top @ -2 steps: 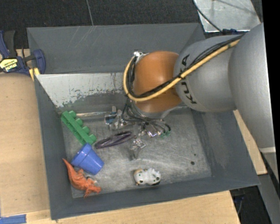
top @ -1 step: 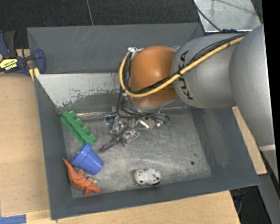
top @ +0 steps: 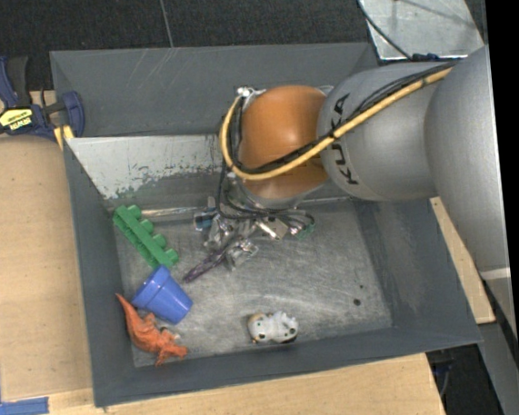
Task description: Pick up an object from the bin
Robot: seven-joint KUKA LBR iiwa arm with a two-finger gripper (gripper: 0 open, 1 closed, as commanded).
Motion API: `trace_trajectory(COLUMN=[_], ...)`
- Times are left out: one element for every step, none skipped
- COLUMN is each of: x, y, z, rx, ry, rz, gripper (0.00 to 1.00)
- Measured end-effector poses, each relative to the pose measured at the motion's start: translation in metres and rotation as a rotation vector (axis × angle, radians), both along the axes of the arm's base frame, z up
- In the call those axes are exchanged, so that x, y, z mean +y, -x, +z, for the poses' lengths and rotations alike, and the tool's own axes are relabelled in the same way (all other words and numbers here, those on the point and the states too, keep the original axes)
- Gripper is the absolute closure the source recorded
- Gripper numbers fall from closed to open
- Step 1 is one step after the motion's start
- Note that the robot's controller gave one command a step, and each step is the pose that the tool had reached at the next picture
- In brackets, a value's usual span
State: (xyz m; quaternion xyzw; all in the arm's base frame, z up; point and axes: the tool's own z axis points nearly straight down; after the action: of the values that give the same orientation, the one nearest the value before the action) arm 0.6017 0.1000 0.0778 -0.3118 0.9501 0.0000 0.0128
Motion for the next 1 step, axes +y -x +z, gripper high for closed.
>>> trace_trajectory(x=[0.0], y=[-0.0002], z=[0.0012], rx=[0.002], ry=[0.0], rz=[-0.001], gripper=[1.0])
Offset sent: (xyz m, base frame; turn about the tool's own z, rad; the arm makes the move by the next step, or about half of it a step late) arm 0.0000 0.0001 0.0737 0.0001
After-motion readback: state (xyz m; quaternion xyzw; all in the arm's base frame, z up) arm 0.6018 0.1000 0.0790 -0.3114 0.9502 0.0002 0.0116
